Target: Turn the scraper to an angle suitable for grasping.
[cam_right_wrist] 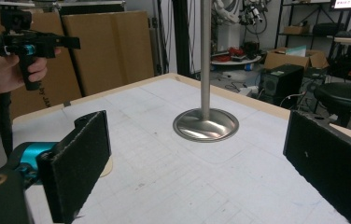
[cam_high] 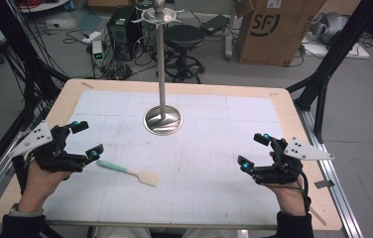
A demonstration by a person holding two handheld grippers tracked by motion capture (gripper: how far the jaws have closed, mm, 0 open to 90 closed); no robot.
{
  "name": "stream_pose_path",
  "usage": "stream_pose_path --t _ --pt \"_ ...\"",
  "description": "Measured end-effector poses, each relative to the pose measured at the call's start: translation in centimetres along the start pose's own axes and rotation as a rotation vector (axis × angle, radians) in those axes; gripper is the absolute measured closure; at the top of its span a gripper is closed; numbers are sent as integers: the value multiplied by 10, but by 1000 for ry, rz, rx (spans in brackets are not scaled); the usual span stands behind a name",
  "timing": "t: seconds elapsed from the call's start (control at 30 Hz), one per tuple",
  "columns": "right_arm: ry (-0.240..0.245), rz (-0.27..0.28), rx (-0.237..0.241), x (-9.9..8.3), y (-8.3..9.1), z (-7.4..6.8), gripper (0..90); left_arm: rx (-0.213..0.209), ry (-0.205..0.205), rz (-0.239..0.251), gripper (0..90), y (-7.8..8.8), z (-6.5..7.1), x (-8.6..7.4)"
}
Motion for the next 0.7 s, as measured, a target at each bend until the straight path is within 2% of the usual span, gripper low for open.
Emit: stream_pose_path --t 0.13,0.27,0.33,0.47,0.5,0.6,0.63,0.7 --pt "-4 1 -7 -1 1 1 65 6 6 9 58 -1 0 -1" --pt "-2 -4 -4 -1 0 1 65 -6 8 10 58 -3 1 -3" --pt "-3 -5 -4 -1 0 2 65 21 3 0 57 -6 2 -4" --pt "-14 -6 -7 -2 0 3 65 10 1 7 58 -5 3 -5" --pt "-11 -5 -7 -2 0 4 65 12 0 12 89 -5 4 -6" --pt "-11 -2 -5 -1 -2 5 65 5 -10 8 331 -2 5 -7" --pt "-11 -2 -5 -1 -2 5 65 8 -20 9 331 -1 6 -7" --pt "-12 -7 -3 -1 -4 5 65 31 -24 -9 448 -1 7 -9"
Point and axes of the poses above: each handheld gripper's, and its own axes: y roughly backward along the jaws, x roughly out of its top, z roughly to its right, the point moved 2 cm from there along -y, roughly forward along the jaws, and after that the axes turned 6 degrees about -y, right-handed, at the moved point
